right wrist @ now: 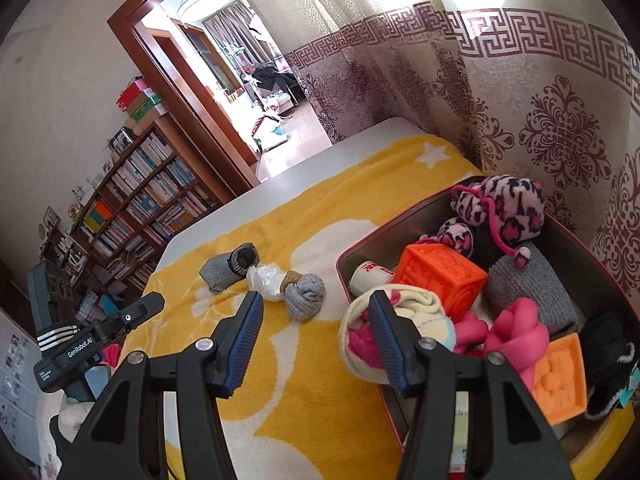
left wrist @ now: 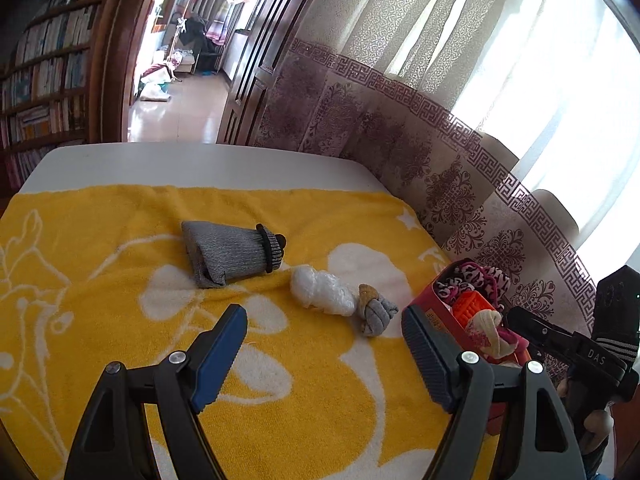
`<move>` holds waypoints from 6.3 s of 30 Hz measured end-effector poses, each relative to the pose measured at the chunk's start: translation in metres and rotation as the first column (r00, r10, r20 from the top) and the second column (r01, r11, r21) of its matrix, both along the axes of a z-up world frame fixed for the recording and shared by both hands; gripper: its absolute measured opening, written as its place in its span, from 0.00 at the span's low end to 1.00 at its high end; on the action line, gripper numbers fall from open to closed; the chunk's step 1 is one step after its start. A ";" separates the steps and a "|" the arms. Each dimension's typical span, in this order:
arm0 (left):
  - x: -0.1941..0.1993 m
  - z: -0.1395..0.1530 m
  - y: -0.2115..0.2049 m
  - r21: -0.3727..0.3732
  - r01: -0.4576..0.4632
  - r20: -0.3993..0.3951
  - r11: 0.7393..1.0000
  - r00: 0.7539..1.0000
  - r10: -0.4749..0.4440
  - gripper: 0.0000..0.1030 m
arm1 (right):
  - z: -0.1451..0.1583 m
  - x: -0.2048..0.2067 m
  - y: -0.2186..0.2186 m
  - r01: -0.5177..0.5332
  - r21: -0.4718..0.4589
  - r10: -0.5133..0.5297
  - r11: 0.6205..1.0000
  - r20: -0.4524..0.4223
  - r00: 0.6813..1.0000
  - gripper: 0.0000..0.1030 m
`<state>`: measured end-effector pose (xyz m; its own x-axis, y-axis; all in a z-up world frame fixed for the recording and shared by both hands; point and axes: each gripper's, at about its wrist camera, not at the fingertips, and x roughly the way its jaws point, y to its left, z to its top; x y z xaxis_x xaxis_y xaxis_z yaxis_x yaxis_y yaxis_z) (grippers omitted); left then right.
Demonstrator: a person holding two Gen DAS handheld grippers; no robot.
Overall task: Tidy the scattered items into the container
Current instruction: 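Withdraw both open grippers from the tin back over the glove and sock, then grasp the grey knit glove with the left gripper while right grasps the grey sock, then carry the grey glove and grey sock into the red tin and open both grippers, then move the right gripper over the clear plastic bag and grasp it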
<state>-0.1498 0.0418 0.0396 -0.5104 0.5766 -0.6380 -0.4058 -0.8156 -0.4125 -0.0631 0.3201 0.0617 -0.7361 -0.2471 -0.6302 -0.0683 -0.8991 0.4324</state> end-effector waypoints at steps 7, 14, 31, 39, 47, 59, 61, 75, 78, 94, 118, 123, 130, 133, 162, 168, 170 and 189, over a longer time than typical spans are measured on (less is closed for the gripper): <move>-0.007 -0.013 -0.013 0.019 -0.011 0.025 1.000 1.000 0.011 0.79 | -0.002 -0.021 -0.032 -0.059 0.056 0.058 0.997 0.023 0.998 0.59; -0.015 -0.023 -0.031 0.046 -0.054 0.053 0.998 0.997 0.052 0.79 | -0.015 -0.047 -0.067 -0.129 0.115 0.123 0.985 0.061 0.991 0.59; -0.027 -0.043 -0.041 -0.012 -0.131 0.081 0.991 0.988 0.132 0.79 | -0.073 -0.084 -0.101 -0.124 0.327 0.077 0.937 0.155 0.985 0.58; -0.031 -0.044 -0.035 -0.053 -0.133 0.087 0.990 0.987 0.137 0.79 | -0.077 -0.093 -0.097 -0.097 0.427 0.041 0.899 0.139 0.989 0.56; -0.068 -0.047 -0.023 -0.135 -0.136 0.092 0.981 0.985 0.149 0.79 | -0.091 -0.104 -0.095 -0.130 0.425 0.050 0.896 0.193 0.980 0.46; -0.139 -0.084 -0.010 -0.106 -0.184 0.213 0.977 0.956 0.203 0.79 | -0.088 -0.101 -0.080 -0.116 0.303 0.063 0.946 0.181 0.981 0.33; -0.141 -0.087 -0.009 -0.082 -0.181 0.223 0.980 0.955 0.195 0.79 | -0.087 -0.101 -0.081 -0.121 0.292 0.071 0.949 0.177 0.982 0.33; -0.120 -0.063 -0.022 0.029 -0.207 0.126 0.978 0.971 0.201 0.38 | -0.065 -0.087 -0.083 -0.097 0.249 0.082 0.964 0.072 0.994 0.33; -0.109 -0.051 -0.020 0.011 -0.195 0.084 0.981 0.978 0.193 0.30 | -0.056 -0.081 -0.084 -0.089 0.247 0.082 0.965 0.036 0.996 0.33; -0.105 -0.061 -0.007 -0.208 -0.089 -0.038 0.974 0.996 0.083 0.85 | -0.051 -0.077 -0.081 -0.106 0.196 0.104 0.975 0.025 0.994 0.33; -0.131 -0.073 -0.012 -0.086 -0.123 0.037 0.989 0.991 0.127 0.49 | -0.059 -0.080 -0.081 -0.117 0.193 0.109 0.974 0.048 0.993 0.33; -0.112 -0.052 -0.021 -0.028 -0.130 0.003 0.991 0.991 0.130 0.48 | -0.047 -0.074 -0.077 -0.095 0.184 0.094 0.978 0.011 0.995 0.33; -0.080 -0.007 -0.002 0.038 -0.071 -0.065 0.997 0.995 0.073 0.48 | -0.013 -0.048 -0.048 0.000 0.162 0.012 0.987 -0.078 0.997 0.33; -0.066 0.012 0.021 0.048 -0.019 -0.096 0.999 0.995 0.023 0.48 | -0.004 -0.026 -0.019 0.078 0.150 -0.065 0.986 -0.093 0.994 0.33; 0.009 -0.009 0.238 -0.011 0.353 0.015 0.935 0.935 -0.353 0.67 | -0.012 0.064 0.103 0.288 0.139 -0.281 0.947 -0.072 0.957 0.33; 0.005 -0.013 0.239 -0.016 0.357 0.035 0.934 0.934 -0.356 0.76 | -0.009 0.068 0.103 0.283 0.128 -0.273 0.951 -0.086 0.958 0.33; 0.006 -0.009 0.234 -0.002 0.352 0.027 0.936 0.936 -0.352 0.76 | -0.008 0.067 0.101 0.271 0.128 -0.261 0.954 -0.086 0.961 0.33; -0.023 0.011 0.081 0.009 0.023 -0.038 1.000 0.999 -0.023 0.89 | 0.010 0.048 0.052 0.194 0.126 -0.179 0.973 -0.118 0.977 0.49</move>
<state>-0.1726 0.1227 0.0503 -0.5206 0.5944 -0.6129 -0.4398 -0.8020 -0.4042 -0.0150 0.3723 0.0722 -0.8251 -0.0171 -0.5647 -0.2007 -0.9255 0.3211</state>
